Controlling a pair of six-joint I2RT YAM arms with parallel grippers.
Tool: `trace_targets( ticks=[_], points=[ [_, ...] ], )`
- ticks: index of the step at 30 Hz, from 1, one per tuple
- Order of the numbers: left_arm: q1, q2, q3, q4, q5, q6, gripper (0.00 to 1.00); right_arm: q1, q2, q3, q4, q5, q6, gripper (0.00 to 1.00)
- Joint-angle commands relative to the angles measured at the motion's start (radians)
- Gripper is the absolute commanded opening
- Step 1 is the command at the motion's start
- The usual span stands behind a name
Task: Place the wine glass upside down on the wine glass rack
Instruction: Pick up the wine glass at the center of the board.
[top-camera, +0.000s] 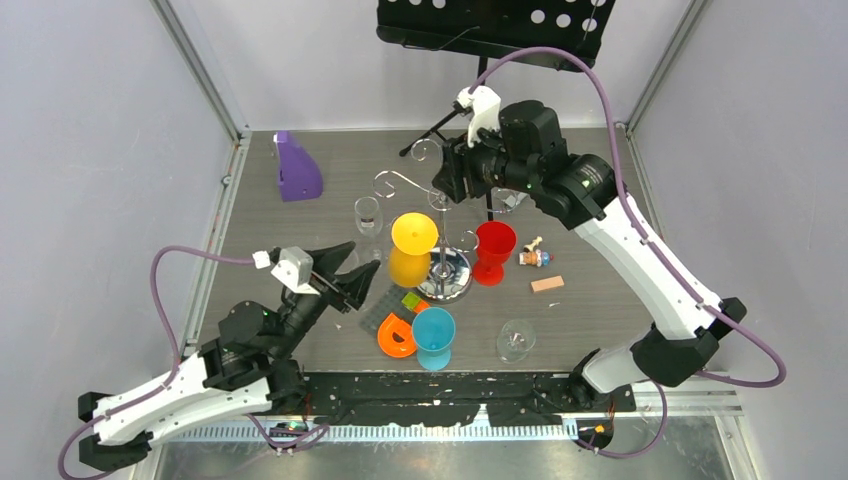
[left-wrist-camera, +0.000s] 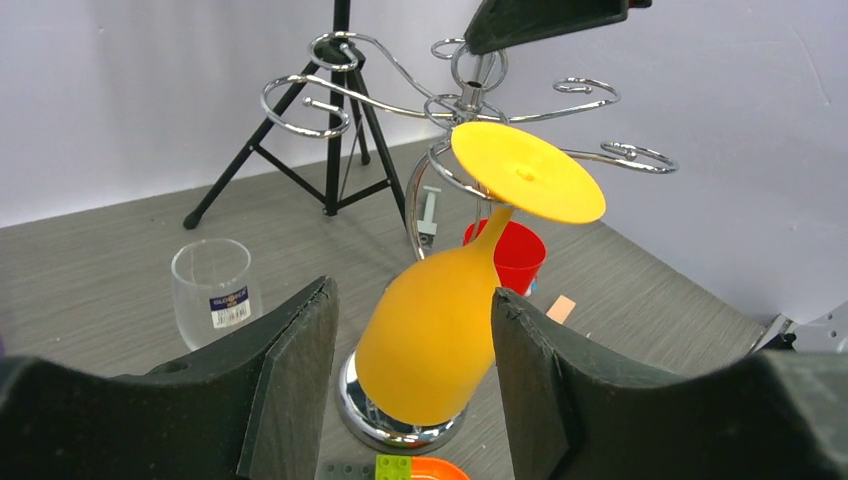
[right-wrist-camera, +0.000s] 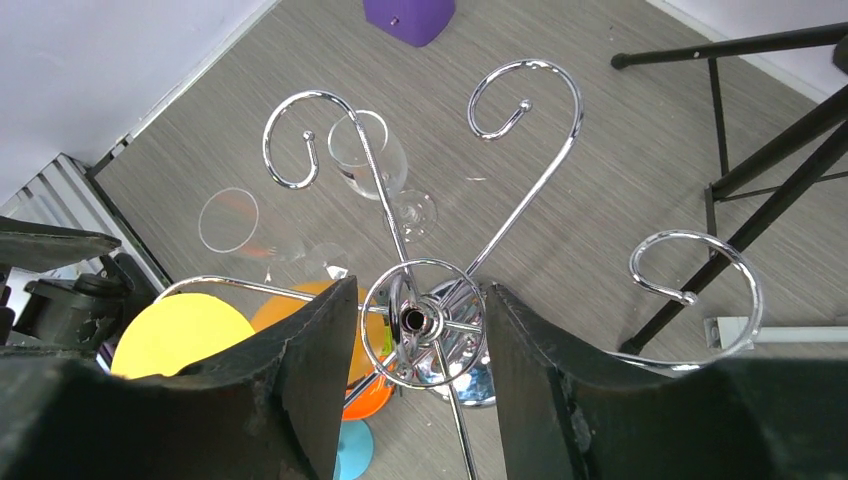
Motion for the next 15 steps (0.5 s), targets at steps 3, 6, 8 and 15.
trace_targets(
  ticks=[3,6,8,15],
  points=[
    [-0.002,-0.051,0.024,-0.137,-0.088,-0.122,0.58,-0.001,-0.122,0.053,0.032,0.126,0.009,0.58],
    [-0.002,-0.042,0.083,-0.251,-0.158,-0.223,0.59,-0.028,-0.207,0.006,0.01,0.247,0.038,0.59],
    [-0.001,-0.034,0.11,-0.319,-0.17,-0.278,0.59,-0.092,-0.269,-0.056,-0.004,0.293,0.082,0.6],
    [-0.002,-0.036,0.14,-0.464,-0.165,-0.402,0.67,-0.453,-0.446,-0.416,0.011,0.108,0.193,0.63]
  ],
)
